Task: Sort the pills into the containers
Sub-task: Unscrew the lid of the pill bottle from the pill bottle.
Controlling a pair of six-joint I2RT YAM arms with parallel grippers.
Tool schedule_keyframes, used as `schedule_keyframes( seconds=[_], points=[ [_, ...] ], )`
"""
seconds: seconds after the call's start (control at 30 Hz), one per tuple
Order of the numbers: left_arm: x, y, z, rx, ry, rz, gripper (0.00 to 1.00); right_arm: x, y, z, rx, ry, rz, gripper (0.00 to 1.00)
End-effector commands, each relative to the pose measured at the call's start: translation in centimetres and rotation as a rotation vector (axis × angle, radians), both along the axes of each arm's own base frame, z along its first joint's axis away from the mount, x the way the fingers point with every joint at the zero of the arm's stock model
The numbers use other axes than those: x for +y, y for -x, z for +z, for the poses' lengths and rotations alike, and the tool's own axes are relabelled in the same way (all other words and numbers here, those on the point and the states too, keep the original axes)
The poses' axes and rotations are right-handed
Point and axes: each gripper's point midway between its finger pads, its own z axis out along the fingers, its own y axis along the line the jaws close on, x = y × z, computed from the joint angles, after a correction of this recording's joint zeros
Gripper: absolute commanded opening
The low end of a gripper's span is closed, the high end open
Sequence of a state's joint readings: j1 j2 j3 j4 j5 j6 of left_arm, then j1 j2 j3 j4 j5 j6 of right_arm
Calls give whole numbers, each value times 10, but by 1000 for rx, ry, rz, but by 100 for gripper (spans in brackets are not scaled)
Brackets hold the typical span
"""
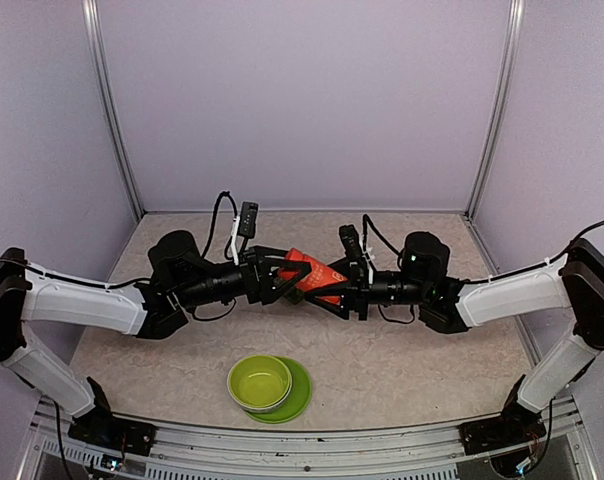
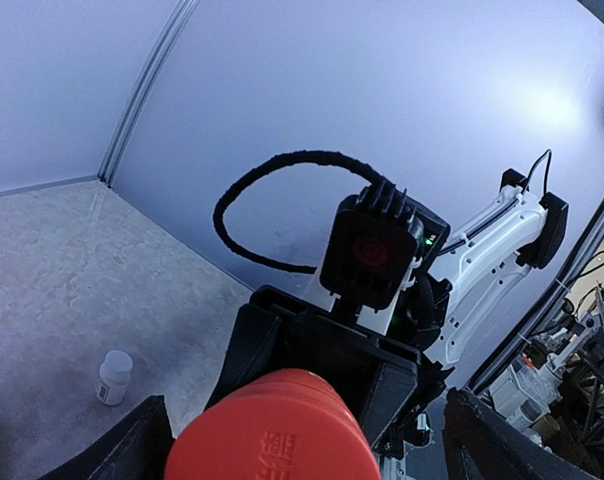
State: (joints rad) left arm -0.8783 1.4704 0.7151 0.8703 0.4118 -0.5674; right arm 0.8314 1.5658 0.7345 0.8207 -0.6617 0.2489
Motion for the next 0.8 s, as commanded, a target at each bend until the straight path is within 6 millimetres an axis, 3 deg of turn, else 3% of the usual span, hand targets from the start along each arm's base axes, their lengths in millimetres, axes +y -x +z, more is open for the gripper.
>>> schedule_keyframes(
  seconds=[0.0, 0.3, 0.77],
  points=[
    [-2, 5, 14, -80, 17, -1, 90, 6, -3, 11, -18, -27, -11, 30],
    [2, 9, 10, -78, 10, 4, 85, -1, -19, 6, -20, 1, -115, 31],
    [10, 12, 9, -78, 27, 16, 77, -12, -25, 11, -41, -5, -153, 33]
  ],
)
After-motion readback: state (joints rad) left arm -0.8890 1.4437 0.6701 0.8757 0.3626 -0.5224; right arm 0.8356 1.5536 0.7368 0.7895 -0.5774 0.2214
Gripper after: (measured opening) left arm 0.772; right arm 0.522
